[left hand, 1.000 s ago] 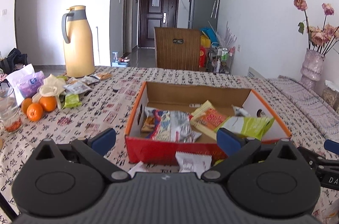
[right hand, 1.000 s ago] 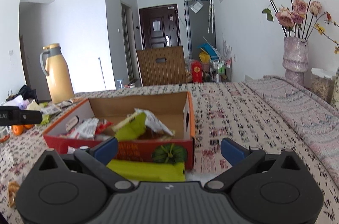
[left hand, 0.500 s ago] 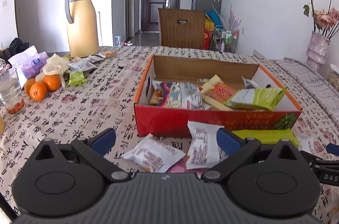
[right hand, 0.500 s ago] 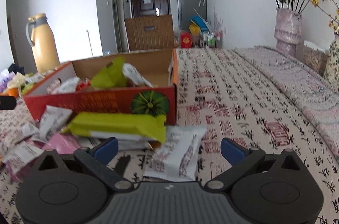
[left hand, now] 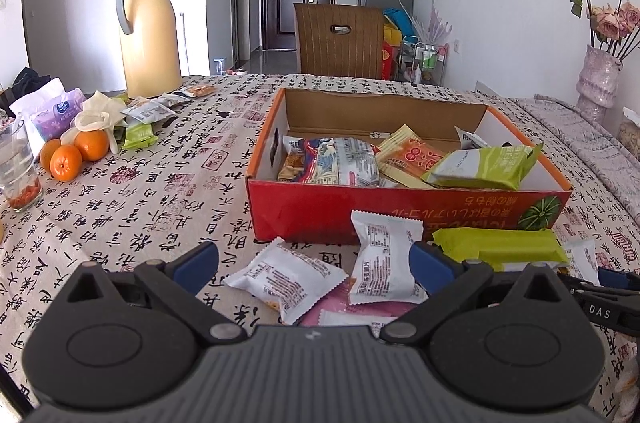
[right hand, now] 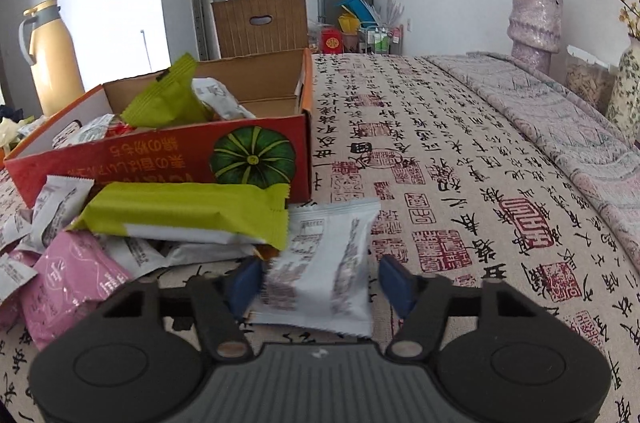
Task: Organize snacks
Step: 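Grasp the white printed packet with the right gripper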
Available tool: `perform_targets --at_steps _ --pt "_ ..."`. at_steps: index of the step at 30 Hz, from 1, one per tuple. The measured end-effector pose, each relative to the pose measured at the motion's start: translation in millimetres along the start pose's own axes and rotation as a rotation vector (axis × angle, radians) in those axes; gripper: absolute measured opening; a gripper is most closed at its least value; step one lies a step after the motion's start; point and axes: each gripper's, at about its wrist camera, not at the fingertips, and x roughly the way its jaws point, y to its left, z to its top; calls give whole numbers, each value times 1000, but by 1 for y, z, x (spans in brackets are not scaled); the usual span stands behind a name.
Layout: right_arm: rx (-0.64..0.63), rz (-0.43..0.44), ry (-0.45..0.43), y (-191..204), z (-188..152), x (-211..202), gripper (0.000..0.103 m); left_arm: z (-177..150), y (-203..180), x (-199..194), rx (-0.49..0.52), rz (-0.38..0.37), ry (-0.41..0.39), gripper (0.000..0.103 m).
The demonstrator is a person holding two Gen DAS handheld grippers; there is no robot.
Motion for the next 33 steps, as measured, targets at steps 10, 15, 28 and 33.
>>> perform_targets --at_steps 10,15,28,33 --pt "-31 -11 -37 2 -6 -10 47 -1 -1 0 2 -1 3 103" --pt "-6 -30 -69 -5 -7 -20 47 -3 -1 -1 4 -2 3 103" --pt "28 -32 -122 -13 -8 -43 47 -6 6 -17 9 7 -10 103" --pt "33 -28 -141 -11 -12 -52 47 -7 19 -26 22 27 -11 103"
